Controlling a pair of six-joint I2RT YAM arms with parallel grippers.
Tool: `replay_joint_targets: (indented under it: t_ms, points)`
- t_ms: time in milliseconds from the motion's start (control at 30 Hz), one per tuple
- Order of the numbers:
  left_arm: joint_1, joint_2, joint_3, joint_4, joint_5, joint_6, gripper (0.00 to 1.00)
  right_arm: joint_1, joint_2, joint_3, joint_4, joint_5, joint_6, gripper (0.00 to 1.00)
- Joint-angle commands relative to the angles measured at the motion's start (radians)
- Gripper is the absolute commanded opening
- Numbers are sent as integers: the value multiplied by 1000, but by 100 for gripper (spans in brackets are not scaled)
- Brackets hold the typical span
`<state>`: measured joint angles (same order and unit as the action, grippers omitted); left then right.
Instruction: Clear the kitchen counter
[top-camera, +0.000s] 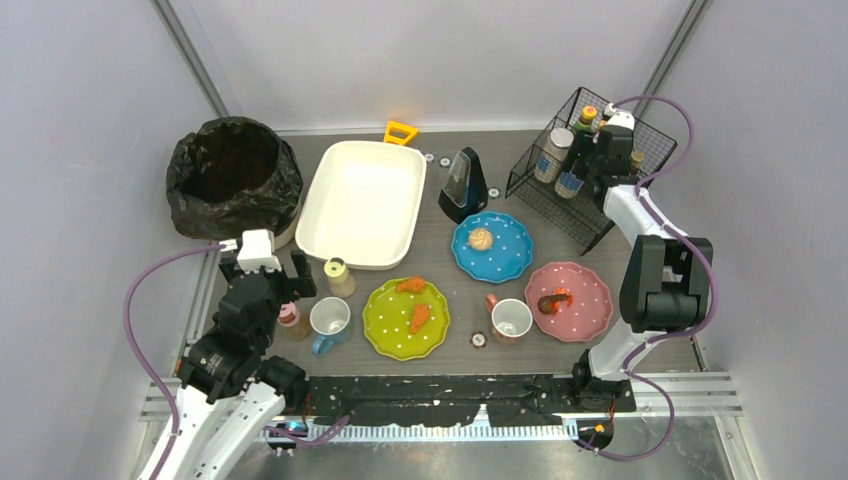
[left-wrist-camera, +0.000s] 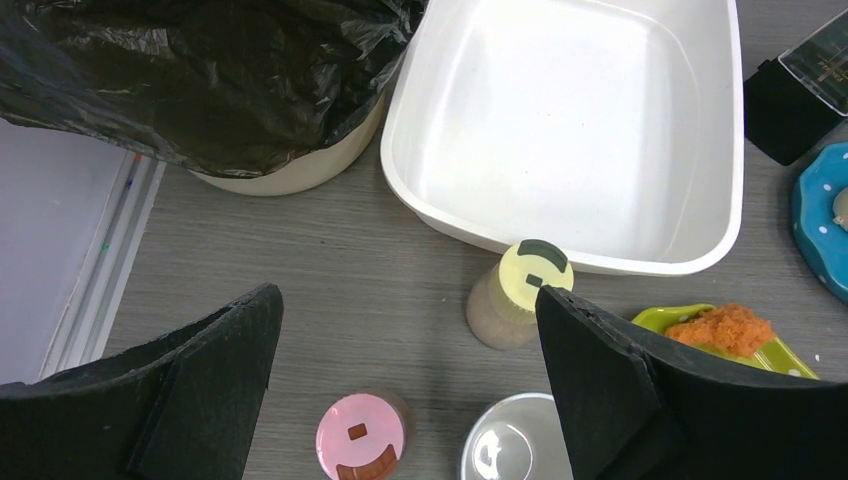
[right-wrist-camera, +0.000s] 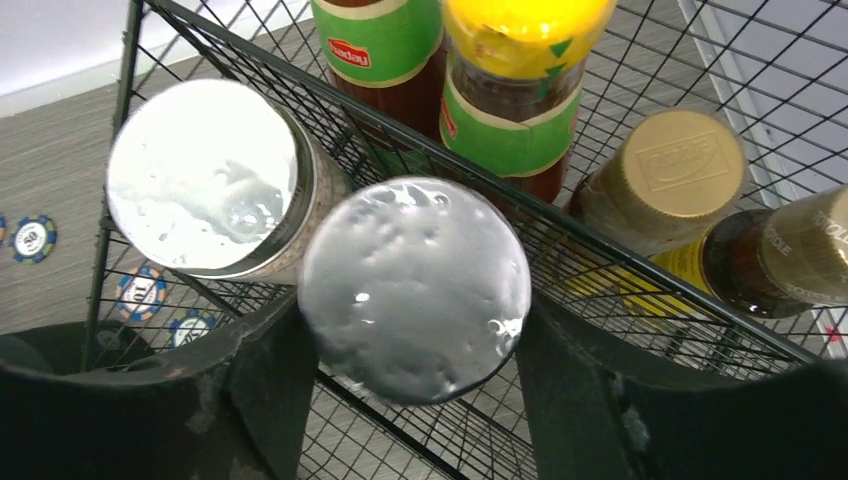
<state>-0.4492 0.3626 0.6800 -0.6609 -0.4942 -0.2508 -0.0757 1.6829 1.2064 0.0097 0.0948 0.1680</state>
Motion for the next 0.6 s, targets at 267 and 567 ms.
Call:
replay_joint_targets:
  t_ms: [267,567]
  points:
    - [10,18,-3,59,30,12,100,-1,-96,-16,75,-39,31,92]
    - [10,101,37,2,68,-65,100,20,-363,-157,21,-41,122,99]
